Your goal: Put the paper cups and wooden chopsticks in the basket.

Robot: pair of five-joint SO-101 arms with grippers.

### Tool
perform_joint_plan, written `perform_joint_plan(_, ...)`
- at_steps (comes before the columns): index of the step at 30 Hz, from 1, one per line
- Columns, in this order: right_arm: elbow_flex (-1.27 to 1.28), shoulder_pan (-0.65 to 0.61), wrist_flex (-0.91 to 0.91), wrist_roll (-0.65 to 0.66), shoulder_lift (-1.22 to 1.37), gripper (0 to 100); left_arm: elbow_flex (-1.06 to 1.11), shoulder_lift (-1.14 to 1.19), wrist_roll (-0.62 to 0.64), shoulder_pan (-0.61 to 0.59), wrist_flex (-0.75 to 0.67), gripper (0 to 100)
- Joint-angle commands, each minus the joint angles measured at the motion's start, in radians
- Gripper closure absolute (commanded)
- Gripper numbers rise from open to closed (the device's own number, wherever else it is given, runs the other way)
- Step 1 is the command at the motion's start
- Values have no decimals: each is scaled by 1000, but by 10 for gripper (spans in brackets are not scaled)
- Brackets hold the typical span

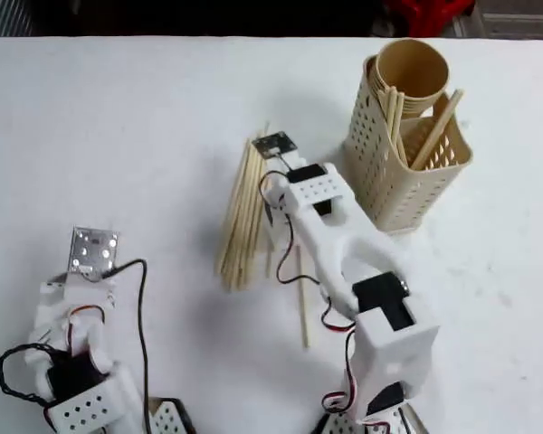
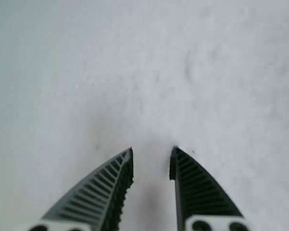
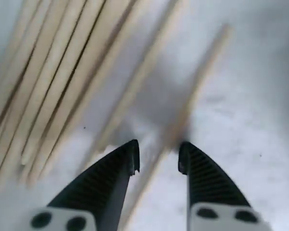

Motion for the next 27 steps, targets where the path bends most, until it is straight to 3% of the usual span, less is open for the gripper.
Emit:
perform_joint_plan(1,-31,50,-8,-6,22,867,-3,-7,-5,-7,3,858)
perform_joint_plan(5,-26,88,-8,-2,42,989,-3,-7,-5,-7,3,858)
perform_joint_plan(12,-26,79,28,-6,-38,981,-3,-7,-5,-7,3,858)
perform_joint_plan(22,133,7,53,-6,-704,981,-3,-7,-5,-7,3,858)
perform_joint_plan(27,75,-1,71,0,-1046,982,-3,-7,-5,-7,3,858)
